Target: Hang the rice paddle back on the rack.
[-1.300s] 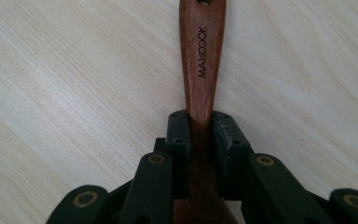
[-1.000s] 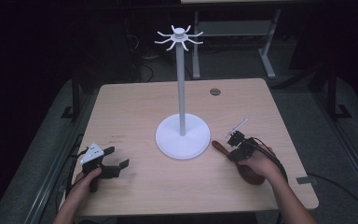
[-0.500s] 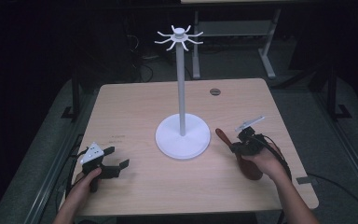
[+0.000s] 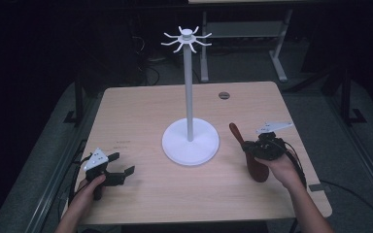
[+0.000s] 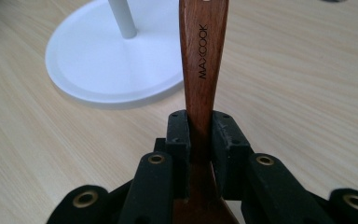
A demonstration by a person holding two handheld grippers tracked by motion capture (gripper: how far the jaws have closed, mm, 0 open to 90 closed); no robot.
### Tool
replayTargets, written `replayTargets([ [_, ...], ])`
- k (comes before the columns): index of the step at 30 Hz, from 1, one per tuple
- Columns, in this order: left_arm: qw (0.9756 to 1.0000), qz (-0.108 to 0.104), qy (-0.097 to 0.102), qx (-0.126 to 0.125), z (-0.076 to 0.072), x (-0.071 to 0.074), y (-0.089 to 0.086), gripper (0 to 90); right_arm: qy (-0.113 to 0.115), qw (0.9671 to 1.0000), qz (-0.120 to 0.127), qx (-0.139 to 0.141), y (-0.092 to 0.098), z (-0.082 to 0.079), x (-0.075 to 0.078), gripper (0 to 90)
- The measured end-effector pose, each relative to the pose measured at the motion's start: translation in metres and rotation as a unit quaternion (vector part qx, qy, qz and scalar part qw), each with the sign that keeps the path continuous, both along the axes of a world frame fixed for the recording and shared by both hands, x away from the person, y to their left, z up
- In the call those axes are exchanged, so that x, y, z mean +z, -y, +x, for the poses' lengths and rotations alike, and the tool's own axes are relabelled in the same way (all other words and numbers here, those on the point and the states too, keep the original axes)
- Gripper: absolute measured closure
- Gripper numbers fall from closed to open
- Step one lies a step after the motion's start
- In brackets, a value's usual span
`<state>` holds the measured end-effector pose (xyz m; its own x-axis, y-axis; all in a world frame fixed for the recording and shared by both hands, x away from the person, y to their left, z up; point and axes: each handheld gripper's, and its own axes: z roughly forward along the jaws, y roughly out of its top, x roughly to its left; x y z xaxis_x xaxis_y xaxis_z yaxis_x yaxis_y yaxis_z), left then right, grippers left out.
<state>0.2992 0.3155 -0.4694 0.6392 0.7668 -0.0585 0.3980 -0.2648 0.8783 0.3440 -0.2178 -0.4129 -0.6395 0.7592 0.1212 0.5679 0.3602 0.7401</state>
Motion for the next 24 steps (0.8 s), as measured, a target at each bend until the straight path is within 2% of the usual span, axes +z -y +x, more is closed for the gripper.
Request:
replayTargets([
  [6, 1.0, 0.0, 0.0, 0.0, 0.0, 0.0, 0.0, 12.9, 0.03, 0.9992, 0.026, 0.003, 0.005, -0.003, 0.003, 77.7],
  [11, 1.0, 0.001, 0.001, -0.002, 0.0, 0.0, 0.0, 12.9, 0.057, 0.9971, 0.049, 0.001, 0.01, -0.006, 0.006, 77.7],
  [20, 1.0, -0.001, 0.0, 0.0, 0.0, 0.0, 0.0, 12.8, 0.091, 0.9911, 0.096, -0.009, 0.019, -0.011, 0.012, 77.8],
  [24, 1.0, 0.002, 0.0, -0.001, 0.0, 0.0, 0.0, 12.9, 0.107, 0.9884, 0.107, -0.013, 0.022, -0.012, 0.015, 77.8],
])
